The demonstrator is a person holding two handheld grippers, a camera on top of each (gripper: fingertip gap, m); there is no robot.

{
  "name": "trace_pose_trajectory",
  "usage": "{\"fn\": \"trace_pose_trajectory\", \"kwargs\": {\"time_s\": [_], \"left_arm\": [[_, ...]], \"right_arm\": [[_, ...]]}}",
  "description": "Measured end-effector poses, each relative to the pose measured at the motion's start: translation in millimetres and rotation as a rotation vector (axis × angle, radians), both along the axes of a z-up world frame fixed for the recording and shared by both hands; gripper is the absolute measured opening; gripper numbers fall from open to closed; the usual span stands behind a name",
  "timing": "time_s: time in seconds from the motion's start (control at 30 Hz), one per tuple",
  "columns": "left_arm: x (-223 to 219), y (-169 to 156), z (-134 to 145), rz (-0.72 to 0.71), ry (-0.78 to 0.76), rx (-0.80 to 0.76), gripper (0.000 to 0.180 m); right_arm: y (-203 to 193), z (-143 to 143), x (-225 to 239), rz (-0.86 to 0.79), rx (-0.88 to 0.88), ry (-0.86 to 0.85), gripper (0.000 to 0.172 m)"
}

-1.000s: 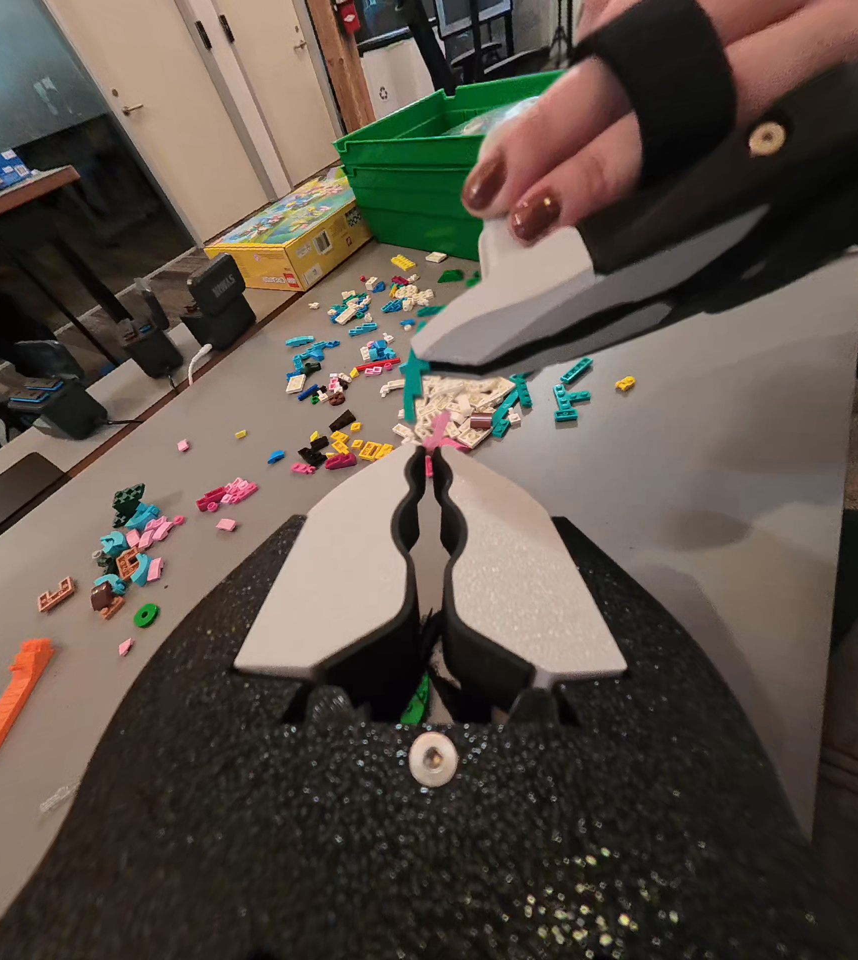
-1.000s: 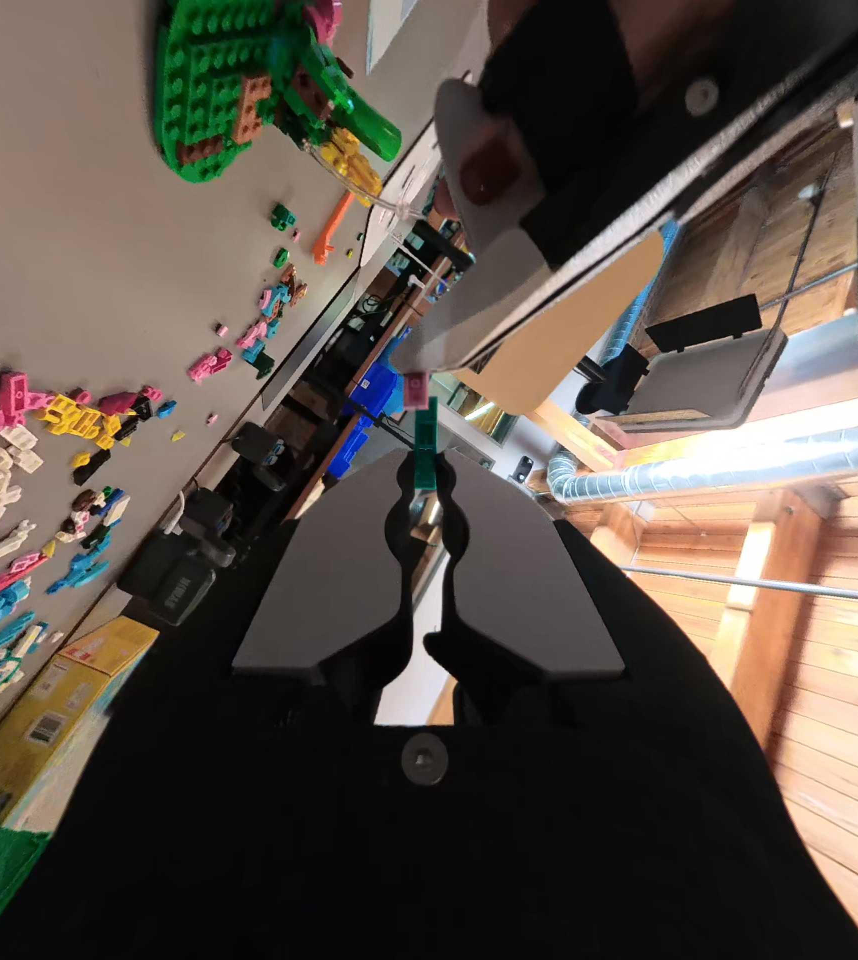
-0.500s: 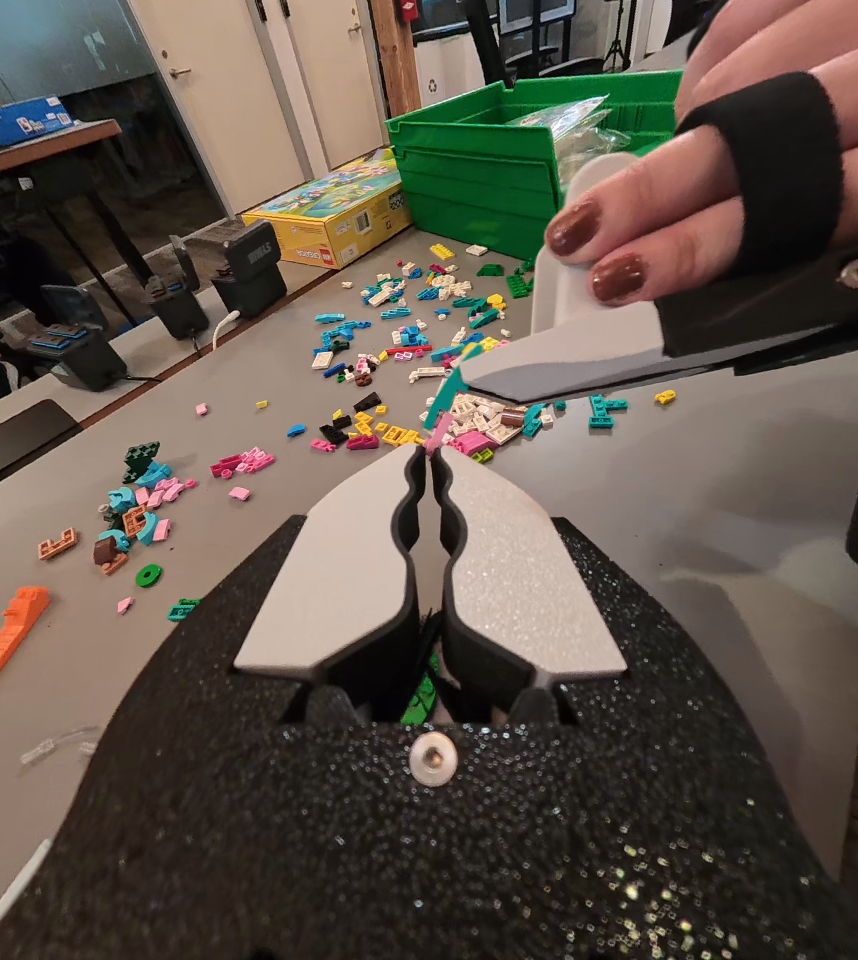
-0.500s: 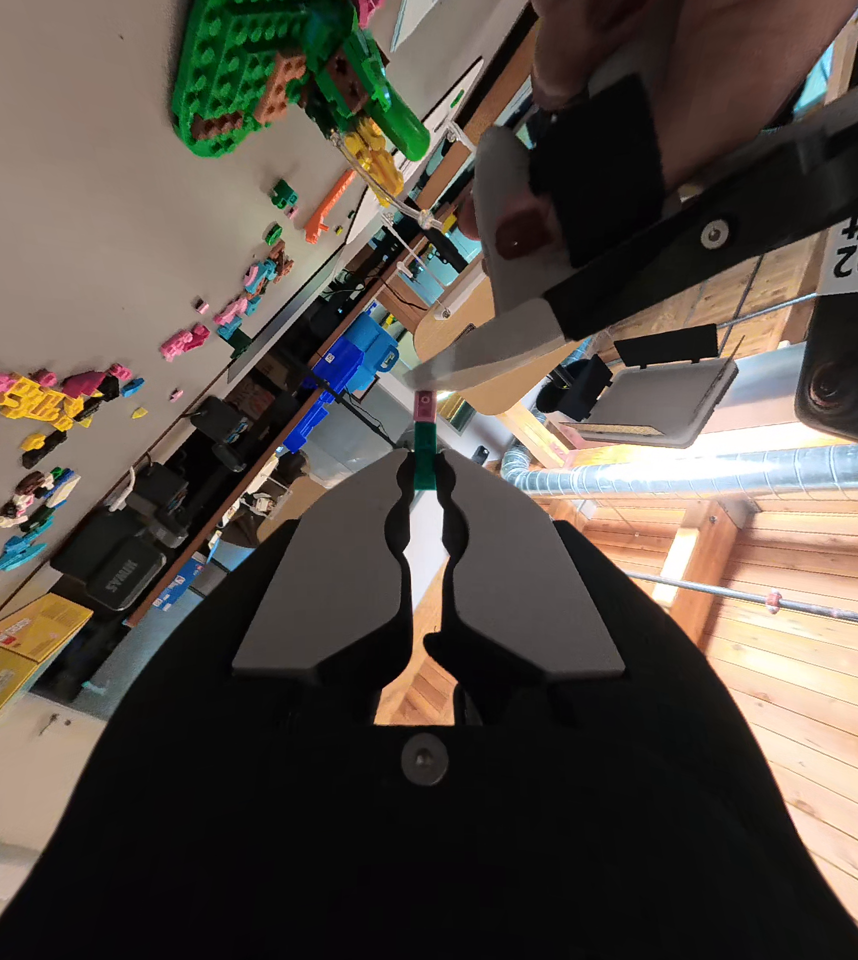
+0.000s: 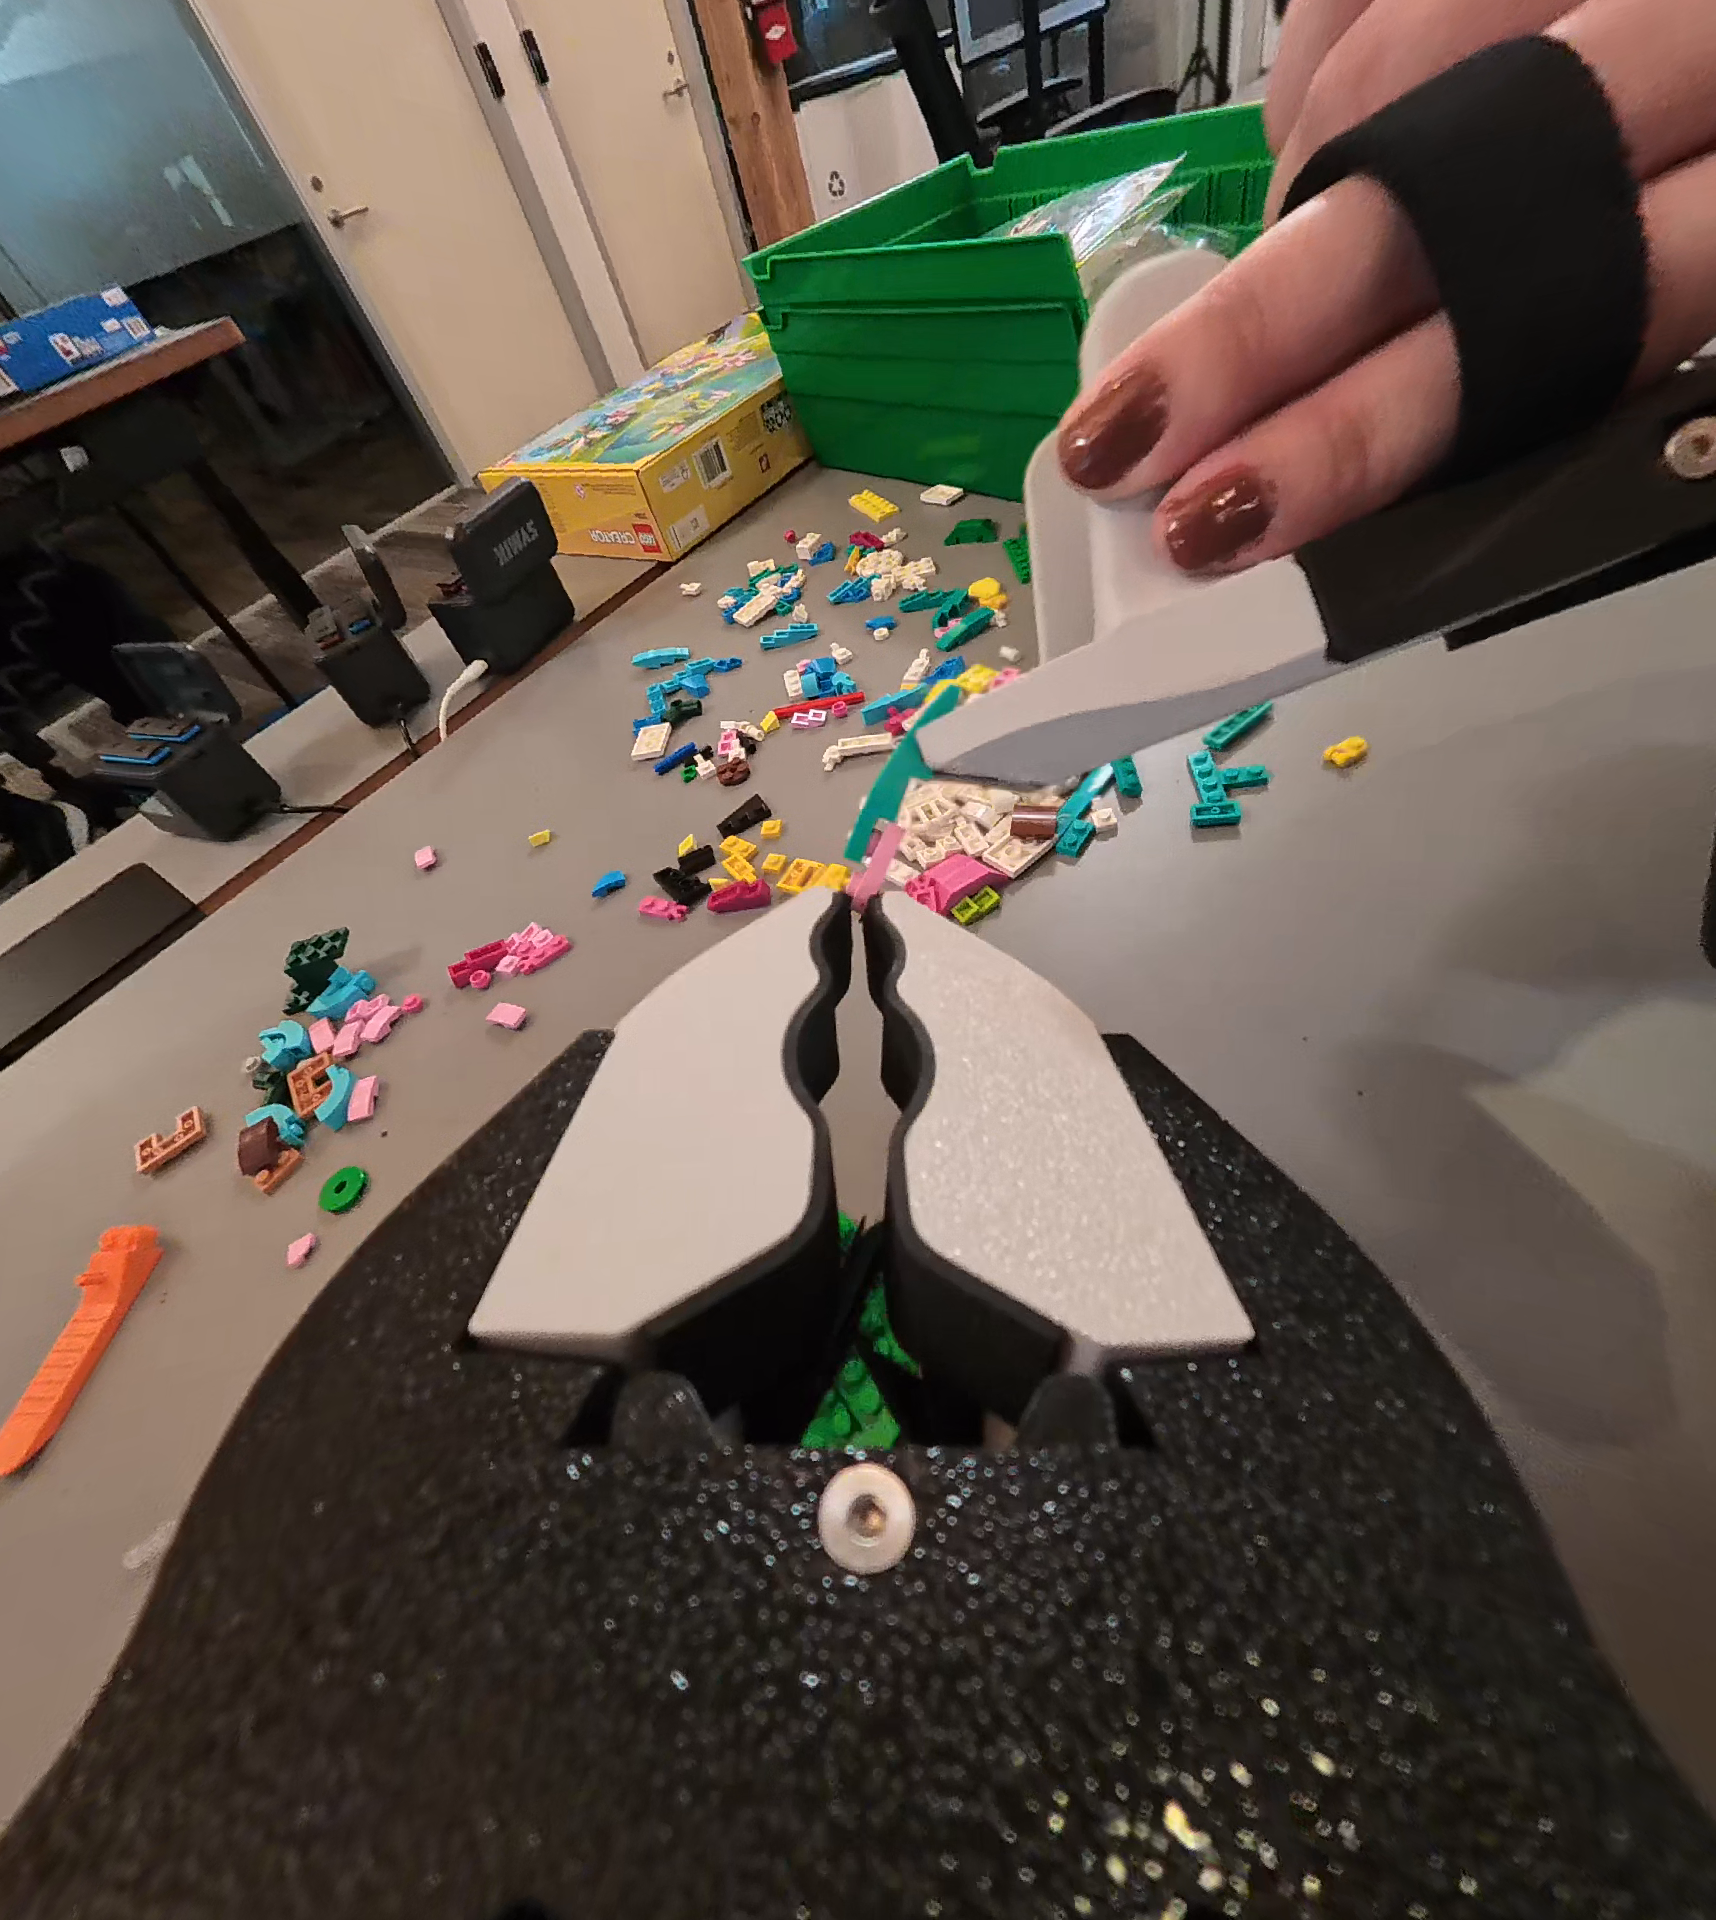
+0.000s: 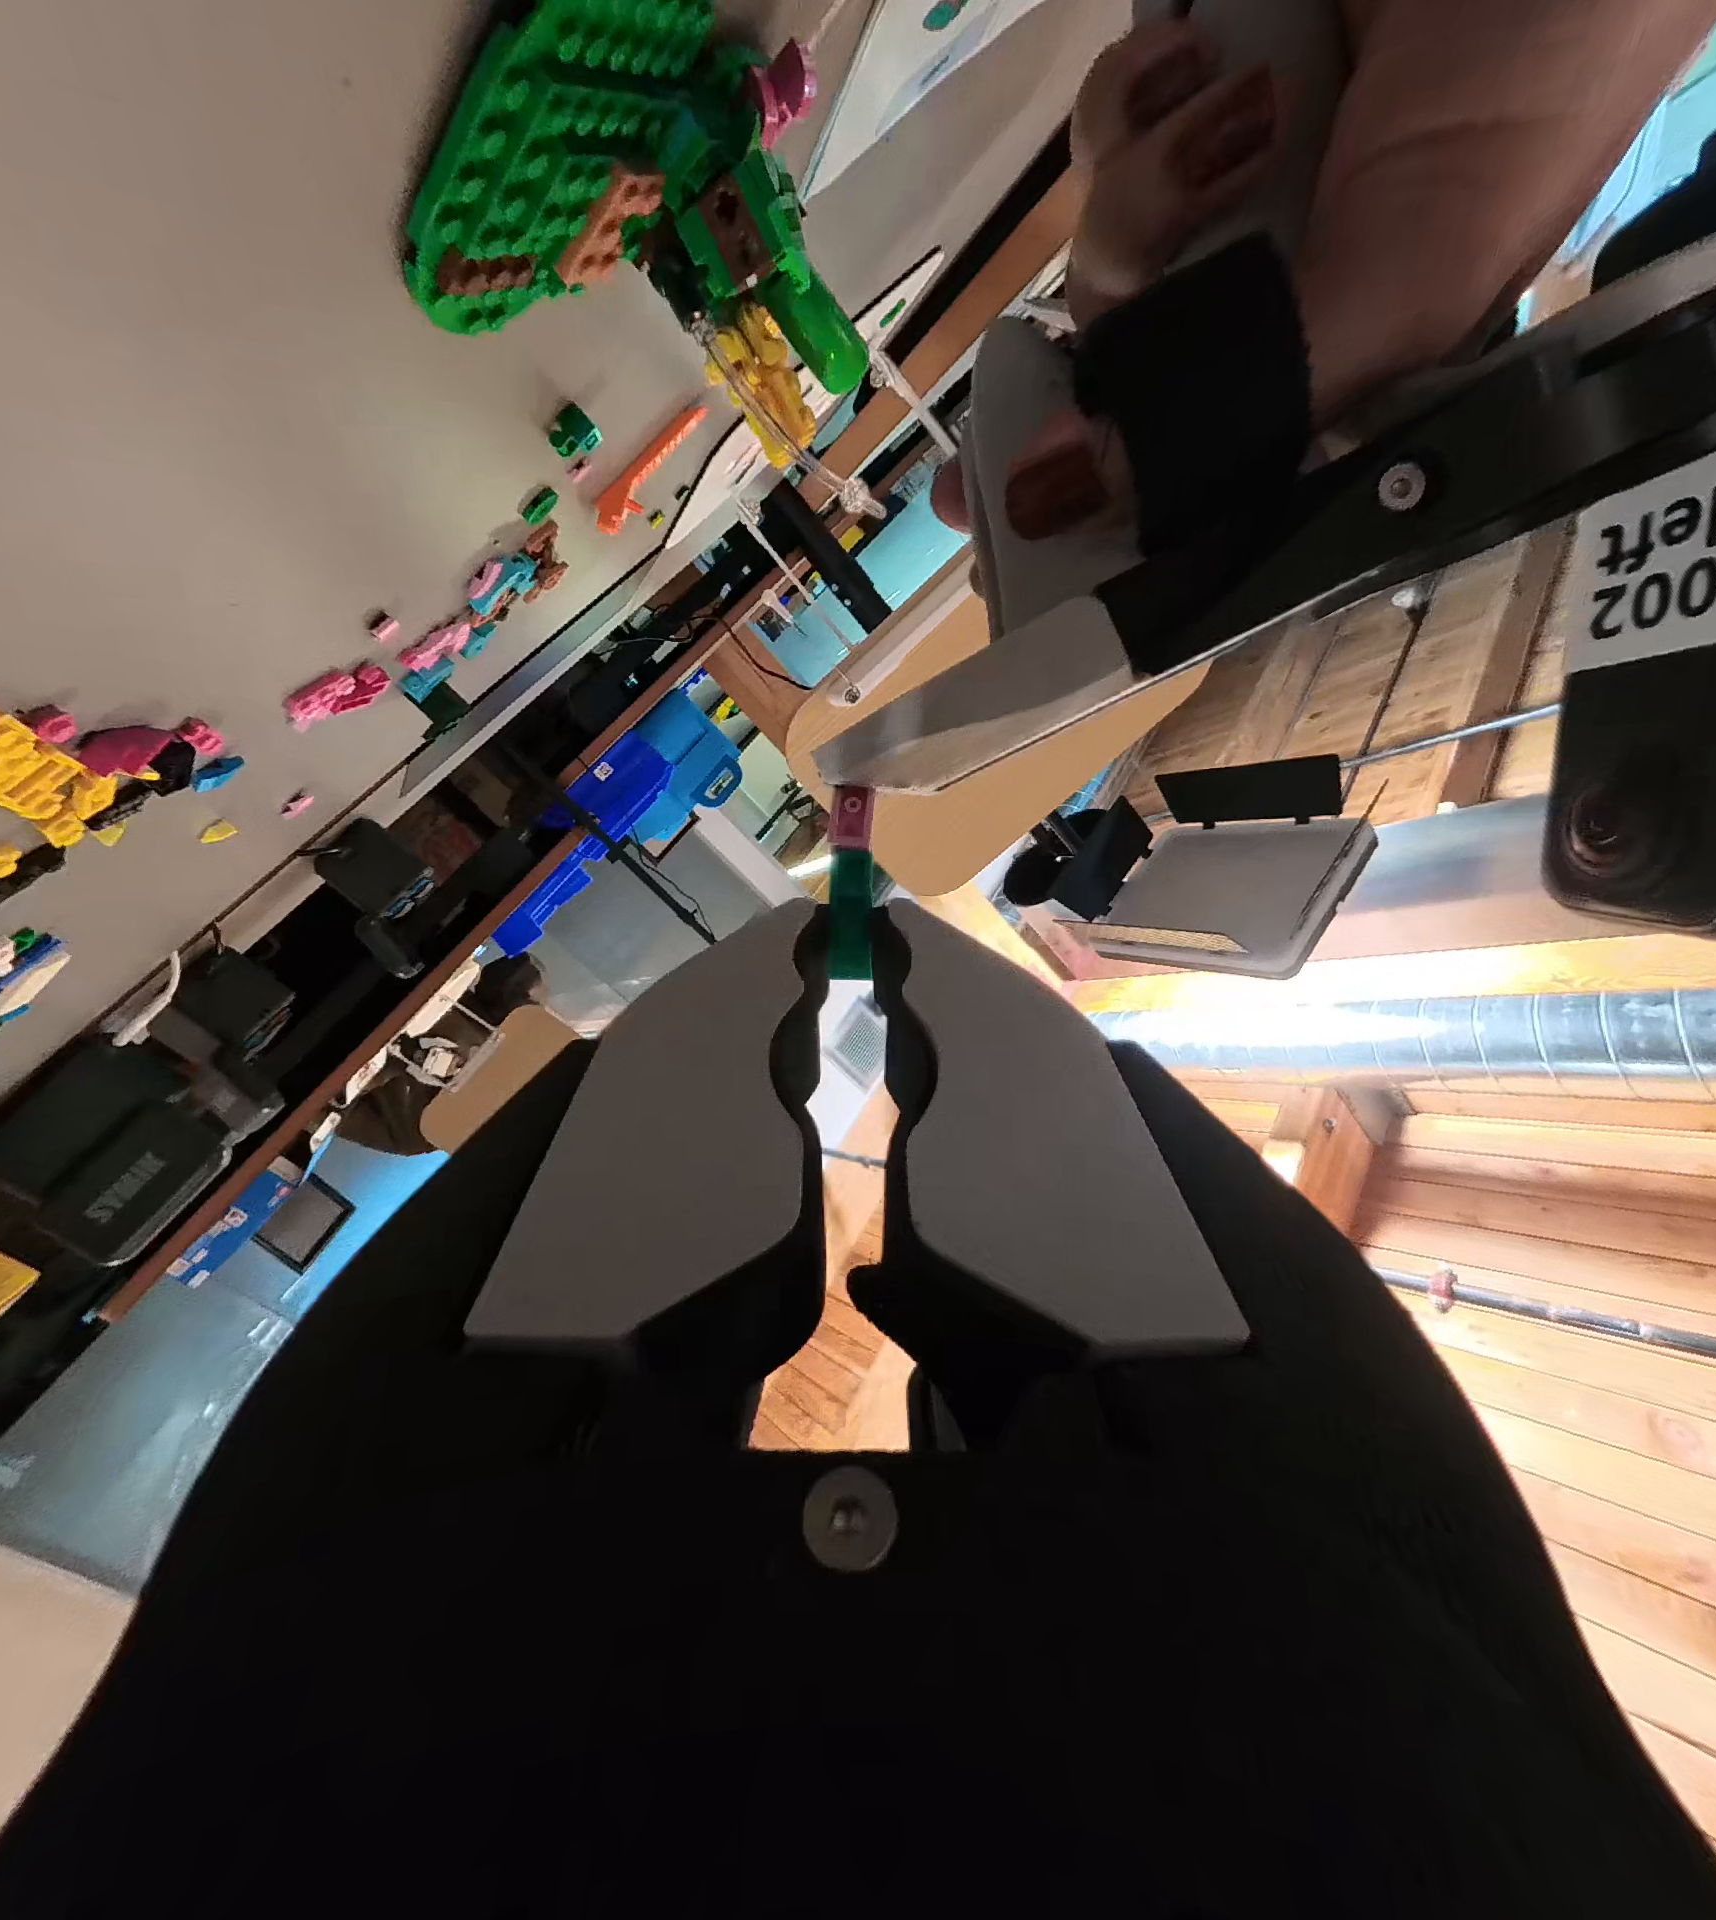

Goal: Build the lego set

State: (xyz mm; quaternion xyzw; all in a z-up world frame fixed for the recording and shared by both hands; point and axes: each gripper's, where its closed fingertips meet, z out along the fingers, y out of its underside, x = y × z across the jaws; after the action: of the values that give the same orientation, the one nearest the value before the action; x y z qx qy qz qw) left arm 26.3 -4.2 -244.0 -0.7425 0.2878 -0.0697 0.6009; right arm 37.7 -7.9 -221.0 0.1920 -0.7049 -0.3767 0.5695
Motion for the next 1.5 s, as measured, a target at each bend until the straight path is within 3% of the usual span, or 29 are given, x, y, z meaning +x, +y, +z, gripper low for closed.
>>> {"fn": "trace_pose_trajectory", "kwargs": {"time_s": [0.03,0.2,0.6,1.5], "left_arm": [[0.1,-0.2,0.8,-0.001,0.012,0.011,0.003],[0.7,-1.9,12.9,-0.003,0.056,0.104,0.003],[9.2,16.4,79.4,0.016,0.201,0.349,0.003],[21.3,6.1,82.6,-0.031,0.274,0.406,0.003]], "right_arm": [[-0.5,0.7,0.4,0.006,0.0,-0.001,0.005],[-5.0,11.8,2.2,0.063,0.075,0.014,0.005],[7.4,70.1,13.9,0.095,0.276,0.064,0.005],[-5.5,66.9,25.6,0.149,0.292,-0.068,0.005]]}}
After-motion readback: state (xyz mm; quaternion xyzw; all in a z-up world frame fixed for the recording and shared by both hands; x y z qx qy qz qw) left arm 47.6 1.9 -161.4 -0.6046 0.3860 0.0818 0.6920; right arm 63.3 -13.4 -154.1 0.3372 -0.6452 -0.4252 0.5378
